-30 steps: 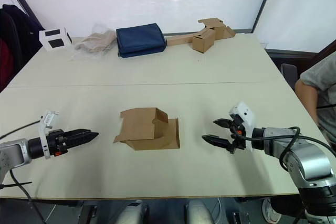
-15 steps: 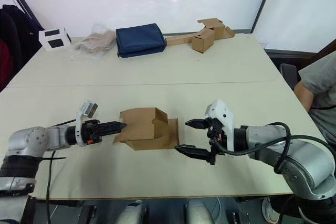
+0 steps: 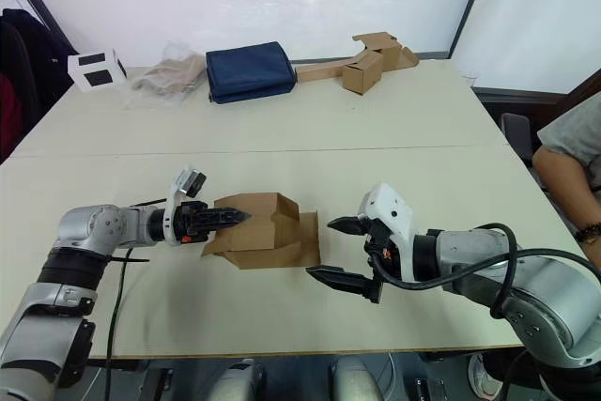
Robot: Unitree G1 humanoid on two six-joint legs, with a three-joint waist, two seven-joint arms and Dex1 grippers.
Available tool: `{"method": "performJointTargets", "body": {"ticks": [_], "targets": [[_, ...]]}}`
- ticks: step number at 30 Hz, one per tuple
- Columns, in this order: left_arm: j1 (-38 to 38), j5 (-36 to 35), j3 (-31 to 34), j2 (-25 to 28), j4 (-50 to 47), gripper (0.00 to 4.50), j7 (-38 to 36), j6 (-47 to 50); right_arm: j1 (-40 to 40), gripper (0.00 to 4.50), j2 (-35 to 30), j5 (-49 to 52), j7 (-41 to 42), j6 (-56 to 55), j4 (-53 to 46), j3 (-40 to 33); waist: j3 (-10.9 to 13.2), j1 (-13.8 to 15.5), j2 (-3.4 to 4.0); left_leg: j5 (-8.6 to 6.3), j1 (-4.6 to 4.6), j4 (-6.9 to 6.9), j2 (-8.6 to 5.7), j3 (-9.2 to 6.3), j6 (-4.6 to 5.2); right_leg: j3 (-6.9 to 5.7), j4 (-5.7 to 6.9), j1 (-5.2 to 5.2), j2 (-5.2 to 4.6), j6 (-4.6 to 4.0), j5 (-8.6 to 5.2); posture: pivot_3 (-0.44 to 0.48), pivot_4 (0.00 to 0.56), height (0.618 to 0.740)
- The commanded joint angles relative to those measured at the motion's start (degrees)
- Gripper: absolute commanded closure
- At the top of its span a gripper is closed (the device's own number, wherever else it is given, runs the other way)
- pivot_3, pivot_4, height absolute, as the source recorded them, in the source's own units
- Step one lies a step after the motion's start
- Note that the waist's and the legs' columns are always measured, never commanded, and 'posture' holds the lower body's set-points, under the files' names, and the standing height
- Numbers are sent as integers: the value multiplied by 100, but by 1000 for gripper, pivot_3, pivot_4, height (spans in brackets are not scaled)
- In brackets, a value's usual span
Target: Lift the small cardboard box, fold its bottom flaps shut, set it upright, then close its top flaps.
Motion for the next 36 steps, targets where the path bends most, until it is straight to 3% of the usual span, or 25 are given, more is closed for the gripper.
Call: {"method": "performJointTargets", "body": {"ticks": [1, 5, 10, 13, 19, 24, 28, 32, 36], "targets": [[-91, -9, 28, -55, 43, 260, -152, 14, -18, 22, 5, 75, -75, -130, -116, -60, 0, 4, 0, 0, 0, 0, 0, 0, 0, 0, 0, 0, -1, 0, 0, 0, 150, 740], [-132, -20, 93, -149, 100, 1517, -152, 36, -14, 0, -18, -24, -65, -205, -59, 21, 0, 13, 0, 0, -1, 2, -1, 0, 0, 0, 0, 2, -2, 0, 0, 0, 150, 740], [-116, -34, 143, -206, 94, 3603, -138, 30, 57, 0, -56, -129, -3, -296, -19, 90, 0, 0, 0, 0, -2, 1, -1, -2, 0, 0, 0, 0, -1, 0, 0, 0, 150, 740], [-114, -42, 163, -223, 100, 4485, -132, 29, 101, 0, -63, -199, 53, -346, 21, 127, 0, 3, 0, 0, -2, 1, -1, -2, 0, -1, 0, 0, -1, 0, 0, 0, 150, 740], [-149, -64, 467, -151, -72, 4485, -80, -268, 224, 0, 89, -145, -29, -475, 95, -31, 0, 5, 0, 0, -2, 2, -1, -2, 0, 0, 0, 1, -1, 0, 0, 0, 150, 740], [-927, -31, 856, 69, -502, 4485, 70, -760, -405, 0, 1162, -463, -1107, -1118, 861, -505, 2, 4, -11, 3, -5, 6, -1, -7, -6, -2, 5, -1, -1, 0, 1, 0, 150, 740], [-1567, 136, 785, 289, -733, 4500, -57, -1170, -1106, 1016, 1738, -729, -1679, -1477, 1383, -565, 1, 3, -8, 4, -8, -2, -2, -6, -7, -2, 0, -5, -3, 1, 1, 0, 150, 740], [-2098, 551, 492, 468, -649, 4500, -348, -1813, -1894, 2466, 2401, -961, -2197, -1873, 1882, -532, 1, -26, -5, 13, -8, -4, -2, -4, -22, -1, 4, -11, 0, 0, 1, 0, 150, 740], [-2688, 814, 391, 417, -226, 4500, -402, -2143, -2382, 4027, 2563, -976, -2238, -1869, 2123, -472, 3, -11, -2, 24, -14, -6, -2, -4, -42, -1, 15, -22, 2, -1, 0, 0, 150, 740]]}}
